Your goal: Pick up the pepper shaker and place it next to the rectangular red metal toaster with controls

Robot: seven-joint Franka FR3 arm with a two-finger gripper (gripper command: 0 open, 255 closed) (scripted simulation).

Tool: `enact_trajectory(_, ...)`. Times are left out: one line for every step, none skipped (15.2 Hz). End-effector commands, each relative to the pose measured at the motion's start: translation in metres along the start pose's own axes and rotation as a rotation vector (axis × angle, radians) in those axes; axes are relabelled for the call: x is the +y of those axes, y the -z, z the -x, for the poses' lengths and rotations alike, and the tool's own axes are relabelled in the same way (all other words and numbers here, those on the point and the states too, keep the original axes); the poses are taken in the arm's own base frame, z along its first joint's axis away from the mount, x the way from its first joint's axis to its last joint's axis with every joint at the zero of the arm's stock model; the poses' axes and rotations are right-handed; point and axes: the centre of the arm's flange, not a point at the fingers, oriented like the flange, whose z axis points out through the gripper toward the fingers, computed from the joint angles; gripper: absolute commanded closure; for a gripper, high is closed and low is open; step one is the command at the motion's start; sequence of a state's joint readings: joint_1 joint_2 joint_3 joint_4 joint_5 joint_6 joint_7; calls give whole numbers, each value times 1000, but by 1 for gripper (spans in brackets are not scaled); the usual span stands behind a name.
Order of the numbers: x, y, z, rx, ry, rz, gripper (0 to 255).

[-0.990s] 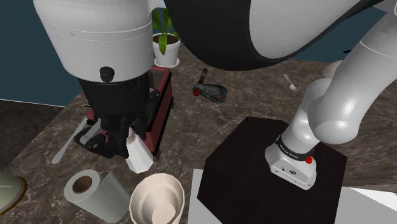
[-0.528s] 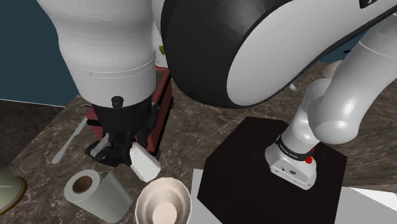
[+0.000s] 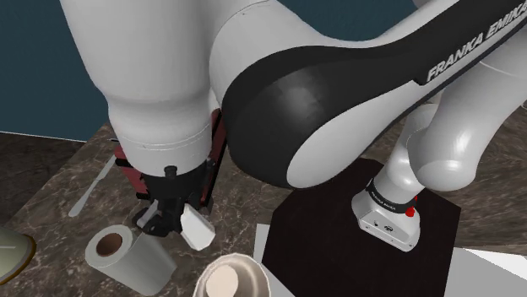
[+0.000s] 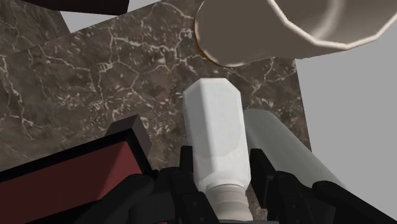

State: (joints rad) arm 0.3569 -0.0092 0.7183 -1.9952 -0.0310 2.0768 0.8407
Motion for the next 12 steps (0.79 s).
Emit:
enact_trajectory(0,-9,1,0,0,0,255)
enact_trajectory(0,-15,2,0,0,0,255)
enact_trajectory(1,-20,2,0,0,0,255)
enact_trajectory(1,-25,3,0,0,0,255)
enact_trajectory(1,-30,3,0,0,0,255)
enact_trajectory(1,-36,3,0,0,0,255)
enact_trajectory(2,-41,4,0,0,0,255)
enact_trajectory(2,-46,4,0,0,0,255)
enact_trajectory(2,-51,5,0,0,0,255)
enact_trajectory(2,-57,5,0,0,0,255)
enact_trajectory(2,-62,6,0,0,0,255)
enact_trajectory(3,-67,6,0,0,0,255)
